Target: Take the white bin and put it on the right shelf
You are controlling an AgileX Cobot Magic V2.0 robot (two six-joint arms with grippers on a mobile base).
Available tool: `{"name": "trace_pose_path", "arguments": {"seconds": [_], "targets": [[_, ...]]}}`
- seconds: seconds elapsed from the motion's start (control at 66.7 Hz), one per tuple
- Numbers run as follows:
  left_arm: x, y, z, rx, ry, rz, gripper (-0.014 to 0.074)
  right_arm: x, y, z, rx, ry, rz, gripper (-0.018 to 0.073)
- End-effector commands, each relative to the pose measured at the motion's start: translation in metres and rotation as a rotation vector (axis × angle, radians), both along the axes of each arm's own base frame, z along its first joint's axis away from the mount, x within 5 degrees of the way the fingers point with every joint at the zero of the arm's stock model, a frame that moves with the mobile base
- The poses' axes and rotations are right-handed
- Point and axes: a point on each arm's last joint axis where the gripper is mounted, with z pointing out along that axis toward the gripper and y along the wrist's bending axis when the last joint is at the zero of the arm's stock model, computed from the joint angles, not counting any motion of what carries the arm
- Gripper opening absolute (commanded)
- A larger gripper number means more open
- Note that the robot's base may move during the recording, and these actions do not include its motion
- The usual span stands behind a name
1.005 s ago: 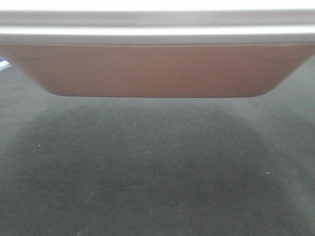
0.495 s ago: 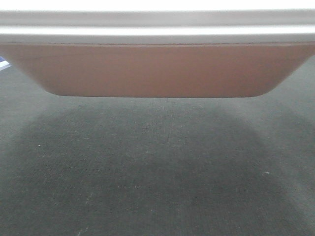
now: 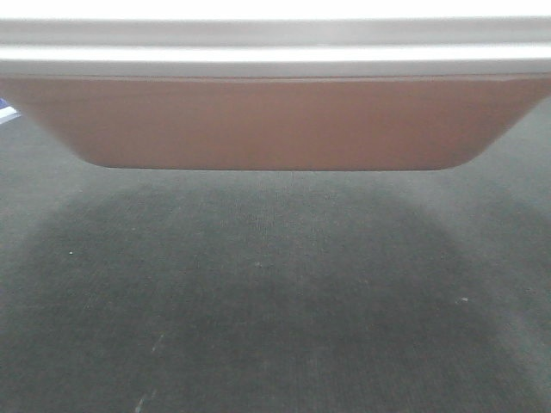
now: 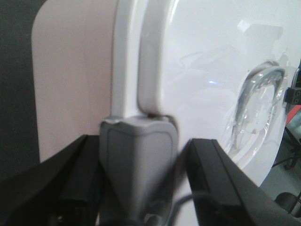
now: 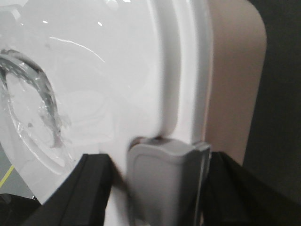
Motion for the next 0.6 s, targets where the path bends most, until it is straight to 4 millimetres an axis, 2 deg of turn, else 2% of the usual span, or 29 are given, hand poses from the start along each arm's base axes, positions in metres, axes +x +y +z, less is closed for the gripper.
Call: {"name": "trace_pose_path", "arguments": {"seconds": [0.0,0.585], "targets": [[-0.0131,-0.0113,0.0278,-0.181,-0.046,-0.09,0.0241,-0.014,0.0143,0.0275,0.19,-0.062,0.117,0.0444],[-0.0131,-0.0113,0.0278,-0.181,-0.046,-0.09,0.0241,-0.0137,0.0142,0.0274,0.19,-0.061,0.117,0.0444]]}}
